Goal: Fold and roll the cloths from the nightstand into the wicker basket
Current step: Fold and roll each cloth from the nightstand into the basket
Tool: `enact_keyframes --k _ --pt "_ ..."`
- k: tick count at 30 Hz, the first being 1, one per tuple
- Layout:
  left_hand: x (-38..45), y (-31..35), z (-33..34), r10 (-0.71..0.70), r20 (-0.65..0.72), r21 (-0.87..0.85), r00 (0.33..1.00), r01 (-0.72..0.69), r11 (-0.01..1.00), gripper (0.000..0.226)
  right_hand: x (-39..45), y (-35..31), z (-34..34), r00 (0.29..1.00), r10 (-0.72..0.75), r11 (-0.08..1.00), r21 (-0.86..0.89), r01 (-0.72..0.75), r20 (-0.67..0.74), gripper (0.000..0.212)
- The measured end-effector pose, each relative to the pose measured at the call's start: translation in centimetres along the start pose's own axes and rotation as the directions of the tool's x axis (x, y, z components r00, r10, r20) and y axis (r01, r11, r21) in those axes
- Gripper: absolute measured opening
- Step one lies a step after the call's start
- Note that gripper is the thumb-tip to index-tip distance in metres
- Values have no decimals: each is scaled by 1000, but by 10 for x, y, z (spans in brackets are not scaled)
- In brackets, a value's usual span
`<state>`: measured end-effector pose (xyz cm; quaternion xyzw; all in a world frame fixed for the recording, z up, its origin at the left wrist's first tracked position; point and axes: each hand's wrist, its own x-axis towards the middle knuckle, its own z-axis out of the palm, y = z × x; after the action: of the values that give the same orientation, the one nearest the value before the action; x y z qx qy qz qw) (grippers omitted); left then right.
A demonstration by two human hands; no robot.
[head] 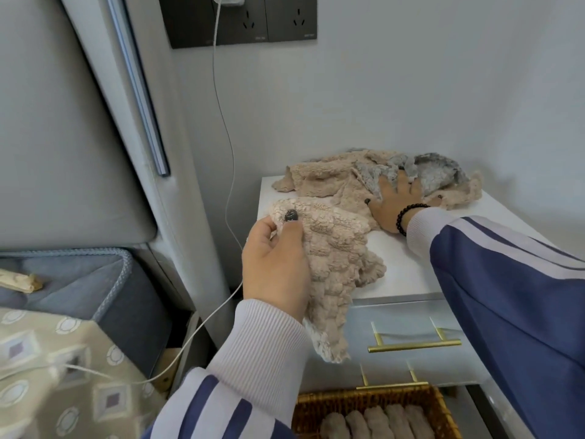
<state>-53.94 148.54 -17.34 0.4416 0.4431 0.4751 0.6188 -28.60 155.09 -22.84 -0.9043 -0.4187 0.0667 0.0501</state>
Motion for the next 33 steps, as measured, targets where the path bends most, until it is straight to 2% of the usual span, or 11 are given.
enact_keyframes --k 3,6,12,17,19,21,23,25,28,31,33 --pt "5 1 -5 10 -3 11 1000 -10 1000 11 -2 5 -2 998 -45 997 58 48 -50 66" --pt "4 1 -5 3 37 15 999 -4 1000 11 -16 16 -15 982 -147 972 169 165 -115 66" --pt "-14 -2 16 6 88 -37 996 -3 999 13 -92 20 -48 925 -283 891 287 352 -253 74" --pt "-37 -11 41 7 158 29 987 -11 1000 17 -179 31 -61 814 -426 683 449 575 -395 79" --pt "-48 -14 48 11 211 39 977 -19 999 17 -208 46 -62 826 -362 591 579 562 -432 70" --pt "-56 -17 51 -11 277 53 961 -4 999 16 -227 58 -60 855 -325 515 683 518 -403 53" --pt "-66 -22 52 -67 362 45 930 54 997 13 -243 69 -58 873 -344 486 729 481 -347 45" --pt "-77 -23 50 -124 474 19 872 131 991 12 -258 77 -57 882 -372 502 736 454 -290 47" --pt "-84 -23 39 -152 619 45 771 158 986 34 -266 83 -57 900 -352 563 710 424 -258 41" --pt "-84 -20 23 -147 733 136 664 69 988 63 -266 83 -62 902 -249 608 668 429 -353 14" --pt "-84 -21 13 -159 747 243 645 -43 969 70 -260 82 -62 908 -182 615 677 404 -377 22"
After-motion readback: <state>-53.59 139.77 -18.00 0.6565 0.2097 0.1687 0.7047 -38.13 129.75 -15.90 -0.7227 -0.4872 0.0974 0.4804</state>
